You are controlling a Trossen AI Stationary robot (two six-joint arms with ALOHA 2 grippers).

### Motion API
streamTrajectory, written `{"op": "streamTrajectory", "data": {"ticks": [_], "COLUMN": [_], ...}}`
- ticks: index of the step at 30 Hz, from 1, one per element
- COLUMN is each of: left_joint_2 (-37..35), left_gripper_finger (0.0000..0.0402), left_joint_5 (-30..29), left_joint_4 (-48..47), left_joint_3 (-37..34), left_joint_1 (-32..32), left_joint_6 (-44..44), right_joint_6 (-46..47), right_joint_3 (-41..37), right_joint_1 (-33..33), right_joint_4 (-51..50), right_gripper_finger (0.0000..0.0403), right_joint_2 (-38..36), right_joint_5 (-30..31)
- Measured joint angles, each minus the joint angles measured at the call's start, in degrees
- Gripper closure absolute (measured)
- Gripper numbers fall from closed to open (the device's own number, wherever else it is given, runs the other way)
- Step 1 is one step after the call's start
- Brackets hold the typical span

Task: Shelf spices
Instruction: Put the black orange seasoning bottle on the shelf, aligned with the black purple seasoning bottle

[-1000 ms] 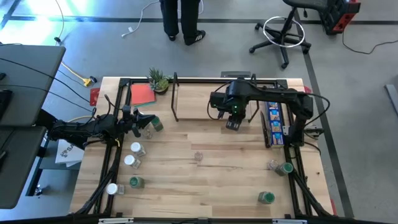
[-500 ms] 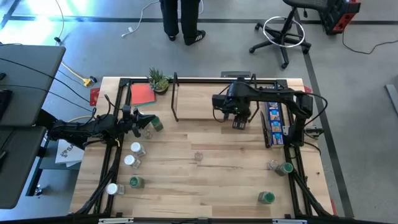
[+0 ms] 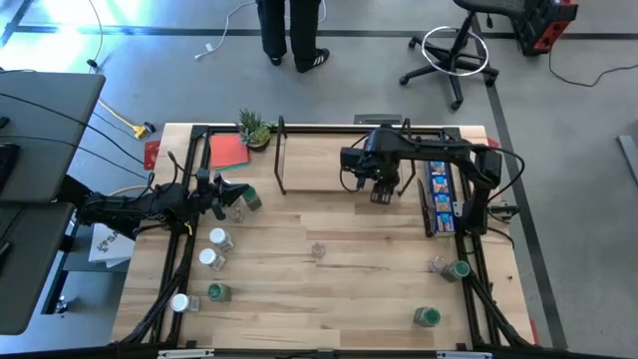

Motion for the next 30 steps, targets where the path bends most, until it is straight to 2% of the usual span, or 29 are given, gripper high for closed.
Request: {"op": "streamTrajectory", "data": {"ticks": [15,30], "left_joint_2": [0.0,0.0], "left_gripper_finger": [0.0400,0.0400], "left_joint_5": [0.0,0.0], "left_joint_4": [0.0,0.0], "left_joint_3": [0.0,0.0], "left_joint_1": [0.0,0.0], "left_joint_6": [0.0,0.0], "right_joint_6": [0.3,1.4], "right_joint_3": [0.0,0.6], "right_joint_1": [-0.4,-0.2], "right_joint_4": [2.9,3.6], "right_gripper_finger": [0.0148,0.0146], "right_joint_2": [0.0,-0.9], "right_joint_5": [-0.4,7.2]}}
